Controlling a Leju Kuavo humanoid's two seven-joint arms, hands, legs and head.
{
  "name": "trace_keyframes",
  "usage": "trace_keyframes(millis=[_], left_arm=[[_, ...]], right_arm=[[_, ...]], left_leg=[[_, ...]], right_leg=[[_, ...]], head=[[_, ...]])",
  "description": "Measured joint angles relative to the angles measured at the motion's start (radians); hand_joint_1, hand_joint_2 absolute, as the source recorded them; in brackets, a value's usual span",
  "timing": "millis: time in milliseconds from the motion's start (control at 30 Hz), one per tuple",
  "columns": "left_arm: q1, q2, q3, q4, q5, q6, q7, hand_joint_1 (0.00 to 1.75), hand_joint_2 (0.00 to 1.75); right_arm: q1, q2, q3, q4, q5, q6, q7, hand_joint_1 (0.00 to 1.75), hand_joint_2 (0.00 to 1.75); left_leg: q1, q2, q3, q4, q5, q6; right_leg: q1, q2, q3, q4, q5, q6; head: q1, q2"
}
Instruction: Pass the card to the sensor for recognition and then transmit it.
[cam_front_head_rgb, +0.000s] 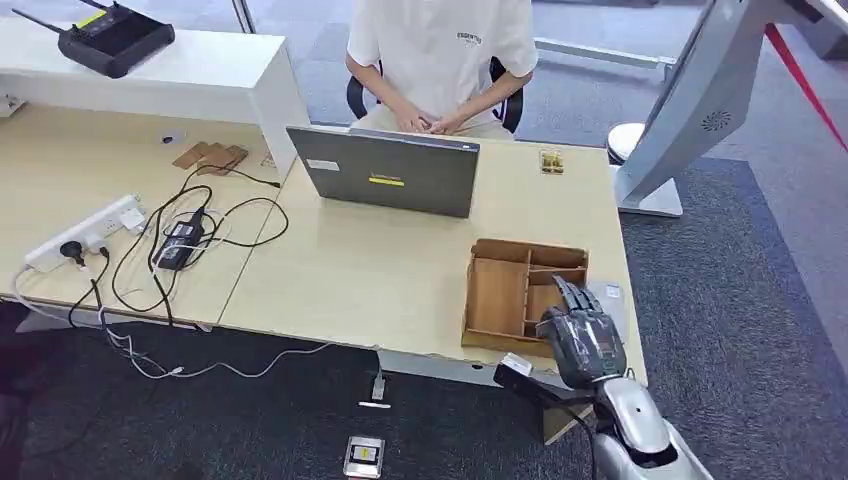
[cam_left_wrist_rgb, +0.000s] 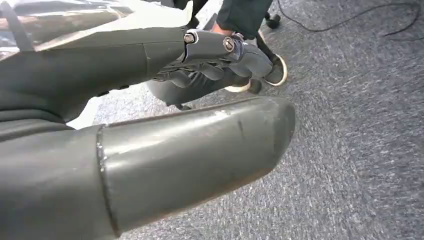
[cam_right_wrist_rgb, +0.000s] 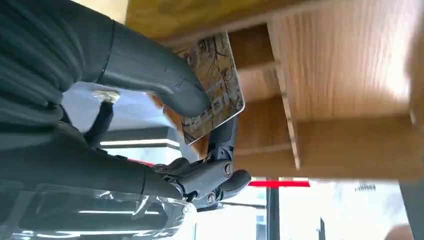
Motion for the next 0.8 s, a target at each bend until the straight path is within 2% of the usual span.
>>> trace_keyframes(millis=[167, 333, 567, 700, 800], left_arm=[[0.000, 0.000, 0.000, 0.000, -0.008, 0.000, -0.009, 0.00, 0.00], [-0.001, -0.002, 0.000, 0.000, -0.024, -0.003, -0.011, 0.00, 0.00], [-0.021, -0.006, 0.000, 0.000, -0.054, -0.016, 0.004, 0.00, 0.00], [-0.038, -0.008, -0.001, 0.000, -0.078, -0.021, 0.012, 0.00, 0.00], [-0.053, -0.011, -0.006, 0.000, -0.112, -0.043, 0.023, 0.00, 0.00]], right_arm=[[-0.052, 0.000, -0.043, -0.047, -0.033, -0.034, -0.061, 1.75, 1.75], [-0.141, 0.002, -0.104, -0.106, -0.058, -0.036, -0.106, 1.75, 1.75], [-0.218, 0.013, -0.170, -0.161, -0.061, -0.029, -0.129, 1.75, 1.75], [-0.238, 0.032, -0.188, -0.162, -0.050, -0.026, -0.140, 1.75, 1.75], [-0.272, 0.055, -0.188, -0.139, -0.025, -0.011, -0.170, 1.75, 1.75]], left_leg=[[0.000, 0.000, 0.000, 0.000, 0.000, 0.000], [0.000, 0.001, 0.001, 0.000, 0.001, 0.000], [0.000, 0.001, 0.001, 0.000, 0.001, 0.000], [0.000, 0.001, 0.000, 0.000, 0.001, 0.000], [0.000, 0.001, 0.000, 0.000, 0.001, 0.000]], right_leg=[[0.000, 0.000, 0.000, 0.000, 0.001, 0.000], [0.000, 0.000, 0.000, 0.000, 0.001, 0.000], [0.000, 0.000, 0.000, 0.000, 0.001, 0.000], [0.000, 0.000, 0.000, 0.000, 0.001, 0.000], [0.000, 0.000, 0.000, 0.001, 0.001, 0.000]], head=[[0.000, 0.000], [0.000, 0.000], [0.000, 0.000], [0.000, 0.000], [0.000, 0.000]])
